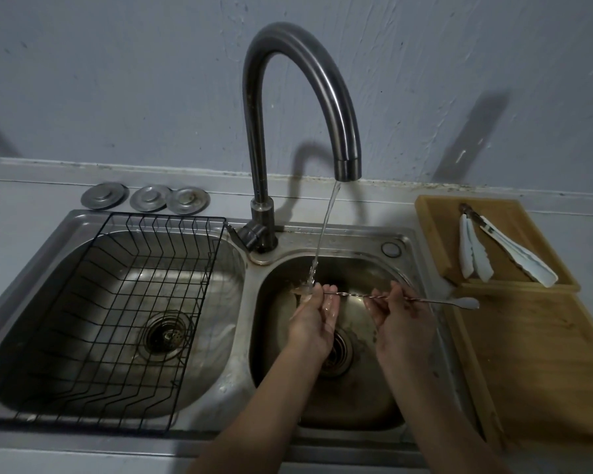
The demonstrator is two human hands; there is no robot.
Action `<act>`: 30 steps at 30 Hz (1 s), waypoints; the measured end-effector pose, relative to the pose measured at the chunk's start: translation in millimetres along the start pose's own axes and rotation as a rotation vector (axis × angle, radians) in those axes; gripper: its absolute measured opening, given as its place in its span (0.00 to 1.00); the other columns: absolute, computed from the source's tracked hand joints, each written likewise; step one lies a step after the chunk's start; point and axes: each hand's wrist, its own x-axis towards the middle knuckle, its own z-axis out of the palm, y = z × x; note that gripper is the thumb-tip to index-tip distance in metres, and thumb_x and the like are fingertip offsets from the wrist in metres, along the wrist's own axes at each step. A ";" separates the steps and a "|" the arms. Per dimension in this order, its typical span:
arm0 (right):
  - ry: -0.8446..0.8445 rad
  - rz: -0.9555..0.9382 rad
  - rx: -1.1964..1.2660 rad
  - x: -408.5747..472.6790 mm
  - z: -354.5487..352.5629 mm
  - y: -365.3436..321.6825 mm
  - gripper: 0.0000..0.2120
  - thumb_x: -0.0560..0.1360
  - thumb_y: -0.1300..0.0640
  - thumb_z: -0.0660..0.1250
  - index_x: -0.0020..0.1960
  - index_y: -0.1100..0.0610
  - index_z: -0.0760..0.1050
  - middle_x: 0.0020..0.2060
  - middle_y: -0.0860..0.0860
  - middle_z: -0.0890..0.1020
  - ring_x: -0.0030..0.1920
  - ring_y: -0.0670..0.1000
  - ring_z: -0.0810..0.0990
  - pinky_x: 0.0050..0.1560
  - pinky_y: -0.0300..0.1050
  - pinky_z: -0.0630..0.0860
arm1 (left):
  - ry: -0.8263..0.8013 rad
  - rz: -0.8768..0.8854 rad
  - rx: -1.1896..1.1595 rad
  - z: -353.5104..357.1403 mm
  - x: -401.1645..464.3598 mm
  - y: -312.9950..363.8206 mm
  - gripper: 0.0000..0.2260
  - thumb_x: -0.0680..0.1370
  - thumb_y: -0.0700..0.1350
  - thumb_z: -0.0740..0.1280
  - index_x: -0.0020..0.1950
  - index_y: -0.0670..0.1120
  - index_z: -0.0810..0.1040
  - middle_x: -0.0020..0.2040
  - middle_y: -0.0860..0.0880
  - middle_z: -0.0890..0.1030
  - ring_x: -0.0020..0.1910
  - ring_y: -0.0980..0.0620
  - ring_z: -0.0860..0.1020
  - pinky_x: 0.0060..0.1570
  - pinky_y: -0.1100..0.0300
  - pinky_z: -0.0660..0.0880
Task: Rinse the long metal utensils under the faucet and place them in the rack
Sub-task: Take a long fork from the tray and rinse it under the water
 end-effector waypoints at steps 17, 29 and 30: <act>-0.048 -0.139 -0.032 -1.1 -2.4 -8.1 0.10 0.78 0.64 0.58 0.41 0.55 0.74 0.37 0.56 0.78 0.40 0.51 0.81 0.39 0.41 0.82 | -0.102 -0.044 -0.065 2.1 -3.3 -1.0 0.09 0.80 0.40 0.60 0.45 0.38 0.76 0.31 0.44 0.84 0.30 0.52 0.84 0.28 0.61 0.80; -0.037 -0.132 -0.016 3.0 2.0 -9.9 0.09 0.79 0.65 0.58 0.43 0.58 0.73 0.35 0.55 0.77 0.39 0.51 0.80 0.35 0.40 0.82 | -0.146 0.041 0.014 1.1 3.7 4.9 0.17 0.81 0.50 0.55 0.48 0.37 0.76 0.42 0.41 0.84 0.34 0.50 0.85 0.31 0.61 0.81; -0.037 -0.129 -0.022 2.8 1.8 -9.1 0.09 0.79 0.65 0.58 0.43 0.58 0.73 0.35 0.55 0.77 0.39 0.51 0.80 0.36 0.40 0.82 | -0.149 0.034 0.025 0.4 3.7 5.4 0.15 0.81 0.48 0.57 0.48 0.38 0.75 0.39 0.42 0.85 0.34 0.50 0.85 0.31 0.61 0.81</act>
